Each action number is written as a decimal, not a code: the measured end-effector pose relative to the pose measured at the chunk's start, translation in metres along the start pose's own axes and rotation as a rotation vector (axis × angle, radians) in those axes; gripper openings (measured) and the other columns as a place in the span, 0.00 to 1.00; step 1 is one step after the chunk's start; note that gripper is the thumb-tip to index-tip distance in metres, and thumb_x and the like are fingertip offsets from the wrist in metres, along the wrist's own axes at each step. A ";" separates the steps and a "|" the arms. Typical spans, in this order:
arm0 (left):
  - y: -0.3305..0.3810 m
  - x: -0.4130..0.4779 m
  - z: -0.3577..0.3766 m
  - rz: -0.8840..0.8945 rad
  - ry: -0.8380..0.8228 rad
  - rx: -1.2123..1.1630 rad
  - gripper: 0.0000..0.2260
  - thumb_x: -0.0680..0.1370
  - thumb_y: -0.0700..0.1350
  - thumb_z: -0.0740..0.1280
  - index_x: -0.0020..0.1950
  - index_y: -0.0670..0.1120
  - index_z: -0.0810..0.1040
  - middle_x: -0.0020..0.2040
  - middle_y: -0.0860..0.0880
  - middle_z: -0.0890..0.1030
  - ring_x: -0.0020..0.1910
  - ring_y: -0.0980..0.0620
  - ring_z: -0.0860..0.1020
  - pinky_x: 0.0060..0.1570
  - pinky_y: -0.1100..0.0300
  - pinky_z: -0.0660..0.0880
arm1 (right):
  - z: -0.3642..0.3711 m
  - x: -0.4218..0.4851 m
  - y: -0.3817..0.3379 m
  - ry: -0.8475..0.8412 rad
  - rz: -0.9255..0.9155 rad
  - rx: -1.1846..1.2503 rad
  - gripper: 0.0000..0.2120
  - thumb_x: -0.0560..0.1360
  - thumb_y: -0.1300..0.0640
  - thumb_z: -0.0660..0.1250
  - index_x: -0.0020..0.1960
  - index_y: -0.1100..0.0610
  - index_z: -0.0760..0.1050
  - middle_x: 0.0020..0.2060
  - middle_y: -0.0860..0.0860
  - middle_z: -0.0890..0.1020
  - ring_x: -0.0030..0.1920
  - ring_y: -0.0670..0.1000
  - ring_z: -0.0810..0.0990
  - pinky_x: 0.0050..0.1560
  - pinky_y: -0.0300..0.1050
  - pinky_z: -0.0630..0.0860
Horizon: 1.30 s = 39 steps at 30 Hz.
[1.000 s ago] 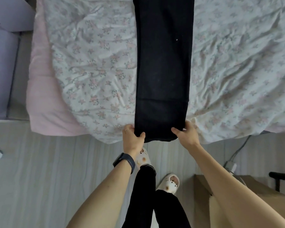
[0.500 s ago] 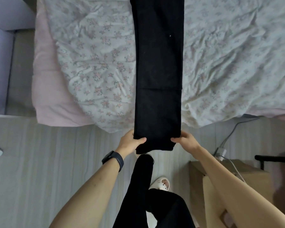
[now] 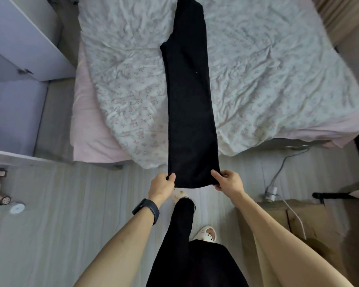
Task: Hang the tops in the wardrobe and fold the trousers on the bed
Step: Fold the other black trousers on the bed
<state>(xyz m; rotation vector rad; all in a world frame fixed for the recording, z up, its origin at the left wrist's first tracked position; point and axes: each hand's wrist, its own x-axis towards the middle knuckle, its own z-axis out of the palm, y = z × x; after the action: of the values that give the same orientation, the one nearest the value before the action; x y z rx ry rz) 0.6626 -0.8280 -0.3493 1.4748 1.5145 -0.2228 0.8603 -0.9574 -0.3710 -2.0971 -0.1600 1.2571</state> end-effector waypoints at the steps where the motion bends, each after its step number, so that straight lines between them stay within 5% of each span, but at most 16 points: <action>1: 0.004 -0.005 -0.003 -0.012 0.003 0.018 0.20 0.85 0.53 0.57 0.51 0.39 0.79 0.45 0.42 0.83 0.45 0.44 0.82 0.47 0.52 0.77 | -0.001 -0.003 -0.005 0.023 0.016 0.000 0.13 0.75 0.44 0.73 0.47 0.54 0.82 0.36 0.49 0.87 0.36 0.49 0.87 0.42 0.44 0.84; 4: 0.020 -0.021 -0.013 -0.005 0.024 -0.068 0.20 0.86 0.51 0.55 0.46 0.38 0.76 0.42 0.43 0.82 0.39 0.50 0.83 0.40 0.60 0.75 | -0.005 -0.011 -0.018 -0.025 0.063 0.058 0.13 0.77 0.48 0.72 0.49 0.59 0.82 0.42 0.53 0.86 0.37 0.50 0.86 0.40 0.41 0.83; 10: 0.029 -0.063 -0.031 0.021 0.013 -0.073 0.18 0.86 0.48 0.55 0.46 0.38 0.75 0.44 0.42 0.80 0.41 0.47 0.76 0.43 0.56 0.71 | -0.028 -0.057 -0.019 -0.079 0.017 0.143 0.11 0.80 0.54 0.69 0.52 0.63 0.79 0.45 0.56 0.84 0.40 0.50 0.83 0.38 0.39 0.80; 13: 0.020 -0.094 -0.025 0.036 -0.050 -0.170 0.15 0.86 0.45 0.54 0.62 0.38 0.75 0.52 0.37 0.83 0.32 0.57 0.79 0.36 0.66 0.74 | -0.038 -0.079 -0.007 -0.007 -0.015 0.153 0.16 0.78 0.49 0.71 0.49 0.64 0.79 0.36 0.54 0.83 0.33 0.48 0.81 0.37 0.39 0.79; 16: 0.004 -0.128 -0.019 0.062 -0.075 -0.386 0.24 0.84 0.39 0.58 0.79 0.55 0.59 0.46 0.39 0.85 0.26 0.58 0.78 0.28 0.66 0.72 | -0.046 -0.103 0.014 0.013 -0.004 0.117 0.18 0.76 0.48 0.74 0.50 0.63 0.77 0.32 0.52 0.81 0.30 0.48 0.78 0.36 0.43 0.79; 18: -0.005 -0.144 -0.016 0.100 -0.102 -0.383 0.22 0.83 0.37 0.57 0.73 0.58 0.67 0.42 0.43 0.84 0.27 0.57 0.79 0.28 0.66 0.72 | -0.048 -0.119 0.029 0.014 0.020 0.111 0.19 0.75 0.49 0.74 0.54 0.60 0.72 0.35 0.53 0.81 0.28 0.47 0.78 0.33 0.41 0.78; 21: -0.006 -0.153 -0.019 0.083 -0.152 -0.321 0.16 0.83 0.39 0.57 0.62 0.48 0.81 0.37 0.47 0.85 0.28 0.55 0.79 0.31 0.64 0.70 | -0.051 -0.135 0.034 0.041 -0.040 0.190 0.18 0.76 0.50 0.73 0.56 0.52 0.66 0.36 0.53 0.82 0.27 0.47 0.79 0.32 0.39 0.77; 26: 0.019 -0.135 -0.045 0.070 -0.229 -0.574 0.13 0.81 0.47 0.61 0.58 0.49 0.83 0.51 0.47 0.87 0.38 0.53 0.82 0.38 0.60 0.70 | -0.060 -0.138 -0.011 -0.036 -0.225 0.383 0.05 0.80 0.55 0.67 0.53 0.47 0.73 0.38 0.48 0.83 0.33 0.51 0.81 0.37 0.42 0.80; 31: 0.092 -0.083 -0.095 0.277 -0.263 -0.455 0.13 0.77 0.47 0.70 0.62 0.51 0.78 0.55 0.58 0.85 0.49 0.55 0.82 0.43 0.63 0.72 | -0.077 -0.103 -0.106 -0.141 -0.353 0.304 0.15 0.73 0.69 0.68 0.56 0.54 0.78 0.45 0.51 0.84 0.38 0.48 0.81 0.40 0.40 0.77; 36: 0.182 0.003 -0.142 0.456 0.142 -0.115 0.14 0.79 0.56 0.68 0.54 0.47 0.83 0.44 0.51 0.85 0.40 0.58 0.80 0.37 0.70 0.71 | -0.081 -0.033 -0.216 0.103 -0.531 -0.091 0.07 0.78 0.48 0.71 0.51 0.50 0.79 0.38 0.45 0.84 0.39 0.42 0.83 0.39 0.33 0.73; 39: 0.238 0.074 -0.169 0.497 0.213 -0.093 0.18 0.79 0.59 0.68 0.42 0.44 0.80 0.44 0.44 0.82 0.38 0.56 0.76 0.37 0.68 0.69 | -0.079 0.035 -0.287 0.197 -0.594 -0.220 0.12 0.79 0.41 0.67 0.50 0.49 0.80 0.47 0.45 0.76 0.45 0.45 0.79 0.41 0.34 0.69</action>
<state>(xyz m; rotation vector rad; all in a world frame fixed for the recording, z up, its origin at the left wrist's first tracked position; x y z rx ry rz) 0.7955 -0.6001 -0.2029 1.7866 1.2492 0.3048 1.0086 -0.7624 -0.1991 -2.1105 -0.7976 0.6977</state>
